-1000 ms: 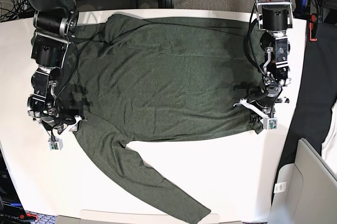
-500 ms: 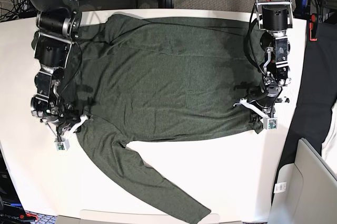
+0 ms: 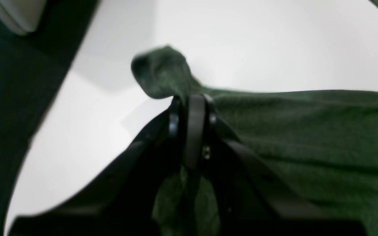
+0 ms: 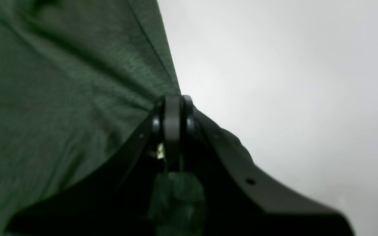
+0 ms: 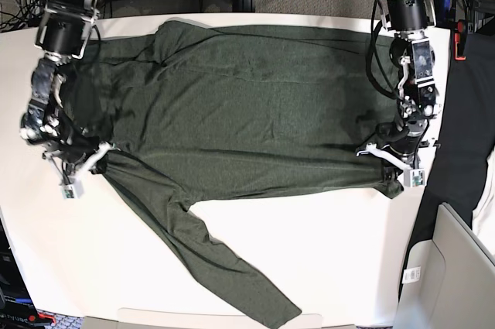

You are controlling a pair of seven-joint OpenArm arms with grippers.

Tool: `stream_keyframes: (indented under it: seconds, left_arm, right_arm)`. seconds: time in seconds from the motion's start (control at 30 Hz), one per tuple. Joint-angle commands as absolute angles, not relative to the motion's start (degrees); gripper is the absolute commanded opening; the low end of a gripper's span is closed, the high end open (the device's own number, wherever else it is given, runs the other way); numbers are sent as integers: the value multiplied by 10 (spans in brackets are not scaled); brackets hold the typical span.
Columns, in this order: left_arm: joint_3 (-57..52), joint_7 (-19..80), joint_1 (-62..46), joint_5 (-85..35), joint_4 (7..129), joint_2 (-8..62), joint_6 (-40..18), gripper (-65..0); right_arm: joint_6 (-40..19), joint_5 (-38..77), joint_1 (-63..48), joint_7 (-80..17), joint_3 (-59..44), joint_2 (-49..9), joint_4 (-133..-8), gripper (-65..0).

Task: Fold the T-shirt properly
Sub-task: 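Grasp the shirt side edge with the right gripper and fold it inward, then regrasp the folded side with the right gripper and push it further inward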

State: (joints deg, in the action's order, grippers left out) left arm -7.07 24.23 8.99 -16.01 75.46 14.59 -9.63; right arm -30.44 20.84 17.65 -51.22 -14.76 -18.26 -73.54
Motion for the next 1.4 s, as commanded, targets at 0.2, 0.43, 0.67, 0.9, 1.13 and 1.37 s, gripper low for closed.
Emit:
stream_keyframes:
  seconds: [0.2, 0.43, 0.67, 0.9, 1.13, 1.37]
  left_arm:
    - [-92, 231, 77, -162, 773, 153, -95, -649]
    - [-92, 231, 34, -162, 849, 153, -95, -649]
    - [-102, 231, 7, -162, 881, 153, -95, -649]
    - [-102, 231, 7, -162, 879, 152, -95, -649]
    - [-100, 232, 7, -162, 879, 152, -95, -649]
    - [-99, 232, 7, -162, 880, 152, -95, -649]
  right_arm:
    - [-306, 337, 121, -508, -183, -232, -800, -645]
    - [-306, 401, 80, -556, -247, -248, -834, -645]
    - [-306, 420, 58, -555, -274, -251, -841, -644]
    - [-270, 349, 128, -553, -216, -245, -838, -513]
    - [-193, 251, 228, -553, -146, -197, -785, -334]
    - [-193, 174, 292, -527, -143, -146, -663, -334]
